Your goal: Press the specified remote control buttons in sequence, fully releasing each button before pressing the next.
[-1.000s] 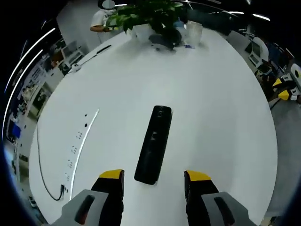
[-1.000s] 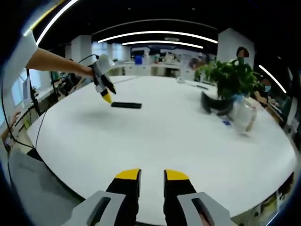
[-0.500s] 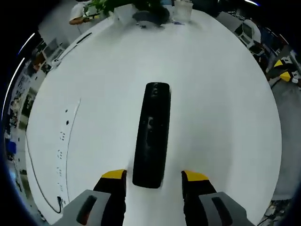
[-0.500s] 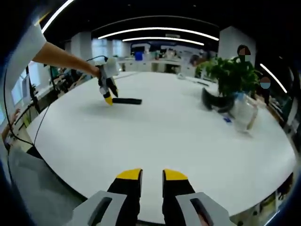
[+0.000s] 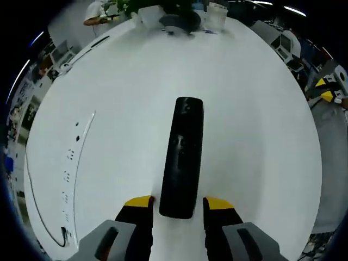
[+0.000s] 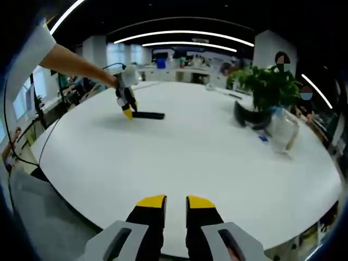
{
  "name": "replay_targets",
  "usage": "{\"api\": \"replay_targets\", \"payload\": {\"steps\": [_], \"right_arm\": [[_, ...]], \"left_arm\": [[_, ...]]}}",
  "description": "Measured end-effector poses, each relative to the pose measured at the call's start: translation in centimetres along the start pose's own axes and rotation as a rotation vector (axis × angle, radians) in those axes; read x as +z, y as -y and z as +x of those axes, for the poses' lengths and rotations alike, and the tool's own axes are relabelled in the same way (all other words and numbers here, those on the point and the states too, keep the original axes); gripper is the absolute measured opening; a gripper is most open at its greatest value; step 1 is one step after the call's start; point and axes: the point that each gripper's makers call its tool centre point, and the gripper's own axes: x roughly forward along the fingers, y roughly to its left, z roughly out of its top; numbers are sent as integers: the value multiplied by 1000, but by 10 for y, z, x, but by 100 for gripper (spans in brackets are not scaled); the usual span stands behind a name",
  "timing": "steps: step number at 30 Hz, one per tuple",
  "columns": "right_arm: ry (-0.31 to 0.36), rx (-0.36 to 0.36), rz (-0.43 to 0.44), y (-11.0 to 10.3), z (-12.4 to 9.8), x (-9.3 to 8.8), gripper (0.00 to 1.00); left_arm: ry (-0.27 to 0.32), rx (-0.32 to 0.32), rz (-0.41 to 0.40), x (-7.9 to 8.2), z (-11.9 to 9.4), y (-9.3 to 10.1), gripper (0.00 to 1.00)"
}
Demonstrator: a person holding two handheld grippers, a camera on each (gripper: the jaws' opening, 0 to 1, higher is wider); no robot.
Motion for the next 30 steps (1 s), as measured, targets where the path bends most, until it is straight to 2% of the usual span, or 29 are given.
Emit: {"api": "replay_targets", "payload": {"steps": [2,5,9,20,30], "right_arm": [[3,-3,2,1,-1,0,11],[6,-2,9,1,-2,1,9],[10,-2,1,0,-2,2,9],[22,-7,-4,1,-4,4,6],[32,1,-4,-1,-5,5,3]], "left_arm": [[-1,6,-4,1,0,0,24],[-27,22,26,2,1,4,23],[-47,30,15,2,1,8,23],[-102,28,52,0,0,39,22],[-90,28,41,-3,-1,68,22]]}}
